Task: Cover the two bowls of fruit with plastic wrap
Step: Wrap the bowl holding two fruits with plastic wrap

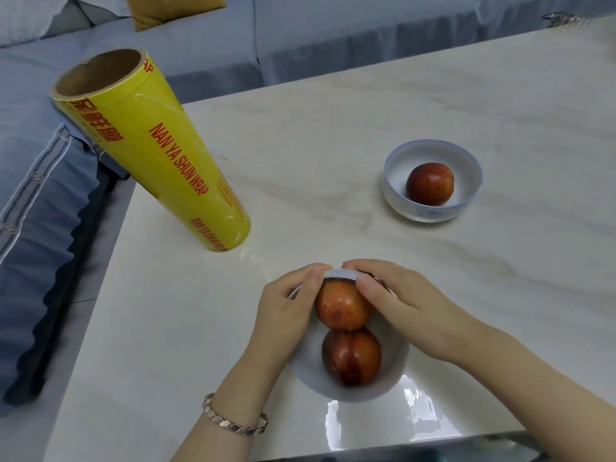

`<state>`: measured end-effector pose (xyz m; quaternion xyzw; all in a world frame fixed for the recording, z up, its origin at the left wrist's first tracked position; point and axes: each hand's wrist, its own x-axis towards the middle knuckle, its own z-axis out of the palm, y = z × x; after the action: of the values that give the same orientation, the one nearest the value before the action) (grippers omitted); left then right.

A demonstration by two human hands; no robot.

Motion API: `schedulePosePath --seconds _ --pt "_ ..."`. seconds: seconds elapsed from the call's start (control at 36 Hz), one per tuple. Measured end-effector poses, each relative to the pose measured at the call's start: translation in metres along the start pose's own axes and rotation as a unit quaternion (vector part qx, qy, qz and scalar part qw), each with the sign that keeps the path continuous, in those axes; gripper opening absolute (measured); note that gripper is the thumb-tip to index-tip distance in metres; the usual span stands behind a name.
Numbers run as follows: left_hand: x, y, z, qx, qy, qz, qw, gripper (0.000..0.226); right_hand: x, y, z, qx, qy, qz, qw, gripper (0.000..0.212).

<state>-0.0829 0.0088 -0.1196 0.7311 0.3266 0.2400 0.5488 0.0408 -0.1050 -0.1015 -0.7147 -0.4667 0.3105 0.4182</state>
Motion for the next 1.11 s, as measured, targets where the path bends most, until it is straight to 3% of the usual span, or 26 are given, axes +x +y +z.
schedulePosePath --seconds 0.14,0.33,0.44,0.56,0.67,0.75,0.81,0.94,1.11 --pt "-0.007 0.000 0.001 -0.005 -0.005 -0.025 1.000 0.034 -0.014 0.004 -0.008 -0.001 -0.076 0.063 0.995 0.076" --pt "0.005 -0.002 0.003 -0.003 -0.010 -0.065 0.998 0.024 -0.038 0.017 -0.016 0.039 -0.060 0.132 0.989 0.048" --pt "0.024 0.009 0.004 0.023 -0.093 -0.101 0.990 0.025 -0.038 0.013 -0.016 0.177 -0.066 0.175 0.966 0.024" --pt "0.049 0.020 0.002 0.094 -0.092 -0.109 0.985 0.028 -0.034 0.012 -0.008 0.251 -0.018 0.214 0.944 0.024" --pt "0.062 0.026 -0.013 0.084 -0.001 -0.072 0.994 0.014 -0.015 0.016 0.000 0.277 0.062 0.248 0.926 0.037" --pt "0.054 0.023 -0.027 0.077 0.060 -0.052 0.994 0.024 0.015 0.016 0.002 0.284 0.107 0.243 0.921 0.042" --pt "0.044 0.015 -0.035 0.090 0.075 -0.055 0.992 0.020 0.041 0.015 0.003 0.286 0.137 0.233 0.919 0.042" --pt "0.023 -0.010 -0.046 0.128 0.053 -0.099 0.985 0.020 0.097 0.010 0.011 0.289 0.193 0.229 0.909 0.039" --pt "0.017 -0.019 -0.044 0.156 0.011 -0.103 0.982 0.016 0.130 0.003 0.016 0.400 0.242 0.270 0.842 0.026"
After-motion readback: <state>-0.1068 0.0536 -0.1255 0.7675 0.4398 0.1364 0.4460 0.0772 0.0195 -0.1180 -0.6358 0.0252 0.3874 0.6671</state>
